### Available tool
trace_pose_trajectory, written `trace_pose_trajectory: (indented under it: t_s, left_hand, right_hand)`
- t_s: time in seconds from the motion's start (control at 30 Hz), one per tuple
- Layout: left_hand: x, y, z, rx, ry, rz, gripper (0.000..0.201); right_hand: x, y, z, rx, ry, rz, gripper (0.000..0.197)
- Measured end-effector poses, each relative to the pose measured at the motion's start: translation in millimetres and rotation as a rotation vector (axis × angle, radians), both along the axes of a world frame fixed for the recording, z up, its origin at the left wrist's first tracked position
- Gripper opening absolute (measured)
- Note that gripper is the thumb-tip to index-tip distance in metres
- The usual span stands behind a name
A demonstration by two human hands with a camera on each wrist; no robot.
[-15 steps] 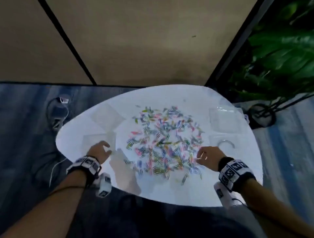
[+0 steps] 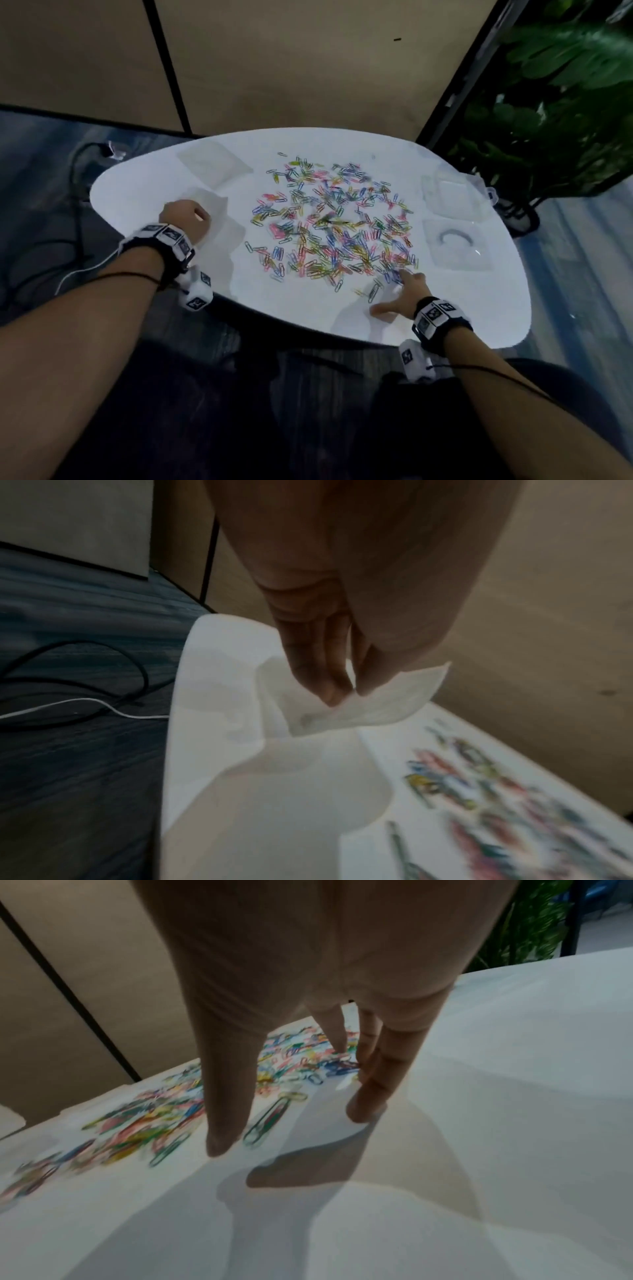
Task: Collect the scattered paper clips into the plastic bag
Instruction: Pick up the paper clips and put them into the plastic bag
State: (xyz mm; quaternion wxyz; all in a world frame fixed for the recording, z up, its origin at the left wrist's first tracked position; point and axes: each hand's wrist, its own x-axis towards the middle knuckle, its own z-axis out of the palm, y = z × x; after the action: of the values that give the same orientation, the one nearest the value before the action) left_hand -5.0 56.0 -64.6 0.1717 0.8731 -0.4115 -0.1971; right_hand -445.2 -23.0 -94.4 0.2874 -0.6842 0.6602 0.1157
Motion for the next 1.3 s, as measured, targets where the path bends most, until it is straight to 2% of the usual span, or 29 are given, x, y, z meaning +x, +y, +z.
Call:
trace_pose_trajectory:
  t_s: [0.1,0.3,0.4,0.53,0.6,0.7,0.83,0.97,1.03,1.1,1.17,1.3]
  left_hand:
    - [-29,25,47,-0.106,0.036,0.019,0.019]
    - [-80,34,89,-0.141,-0.050,-0.129,0.020]
    - [-93,34,93,-0.093,-0.054,-0.147,0.020]
    - [-99,26,76,-0.087,-0.017,-0.136,0.021]
    - [-104,19,69,-0.059,0.053,-0.152,0.022]
    - [-110,-2,70,-0.066,0.180,-0.200,0.024]
    - [-117,-24,71,-0.003,0.251,-0.270,0.020]
    - [-118,-30,66,0.014,0.306,-0.239,0.020]
    - [-121,-32,63,0.032,0.328,-0.230,0.020]
    - [-124,-36,61,0.040,0.346,-0.221,0.020]
    - [-128,-43,60,0.028,0.353,-0.214,0.021]
    - [-143,-55,59,-0.013,0.394,-0.205,0.023]
  right_hand:
    - [14,20,5,-0.018,-0.022,0.004,0.124]
    - [40,5,-9,-0.095,-0.148,-0.072,0.097]
    - [44,-3,-8,-0.173,-0.162,-0.052,0.084]
    - [59,-17,-21,-0.205,-0.035,0.169,0.059]
    - [66,-21,-25,-0.243,0.051,0.261,0.039]
    - [76,-26,-24,-0.298,0.104,0.316,0.030]
    - [84,-48,-20,-0.306,0.097,0.261,0.016]
    - [78,-76,-8,-0.102,0.018,0.079,0.030]
    - [70,-87,2,0.007,-0.147,-0.063,0.022]
    - [68,-95,14,0.121,-0.463,-0.264,0.010]
    - [78,-99,36,0.179,-0.757,-0.403,0.009]
    - [107,-77,90,0.350,-1.212,-0.500,0.013]
